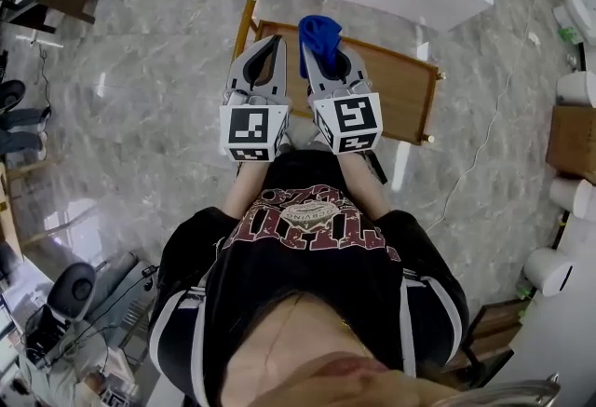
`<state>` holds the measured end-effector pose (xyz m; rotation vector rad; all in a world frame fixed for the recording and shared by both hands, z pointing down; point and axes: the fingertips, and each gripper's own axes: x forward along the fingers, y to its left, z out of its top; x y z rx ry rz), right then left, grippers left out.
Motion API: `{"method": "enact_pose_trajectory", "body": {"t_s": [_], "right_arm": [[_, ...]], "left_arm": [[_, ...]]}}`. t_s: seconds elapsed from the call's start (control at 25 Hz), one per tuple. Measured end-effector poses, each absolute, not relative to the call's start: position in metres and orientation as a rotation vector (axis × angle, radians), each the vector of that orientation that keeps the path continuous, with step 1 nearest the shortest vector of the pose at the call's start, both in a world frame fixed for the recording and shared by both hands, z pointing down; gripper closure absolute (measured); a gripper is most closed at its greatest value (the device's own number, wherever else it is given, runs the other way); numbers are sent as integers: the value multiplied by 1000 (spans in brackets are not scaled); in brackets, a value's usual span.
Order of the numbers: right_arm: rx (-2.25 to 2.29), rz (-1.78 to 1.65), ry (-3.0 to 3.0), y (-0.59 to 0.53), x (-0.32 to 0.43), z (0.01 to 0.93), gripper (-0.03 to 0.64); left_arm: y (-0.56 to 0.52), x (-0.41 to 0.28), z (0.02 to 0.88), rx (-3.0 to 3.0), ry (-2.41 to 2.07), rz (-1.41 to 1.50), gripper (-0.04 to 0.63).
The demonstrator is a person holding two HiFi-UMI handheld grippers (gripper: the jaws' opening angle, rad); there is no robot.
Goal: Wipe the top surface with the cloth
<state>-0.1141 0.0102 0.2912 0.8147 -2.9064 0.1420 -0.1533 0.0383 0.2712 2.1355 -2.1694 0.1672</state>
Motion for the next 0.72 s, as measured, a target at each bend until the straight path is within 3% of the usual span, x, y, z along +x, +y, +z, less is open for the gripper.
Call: {"method": "enact_pose_trajectory", "body": {"t_s": [0.72], "right_arm": [[861,173,-2857,-41,-138,307,558]], "left_arm": [[-2,-191,282,2086,-2207,162,549]]}}
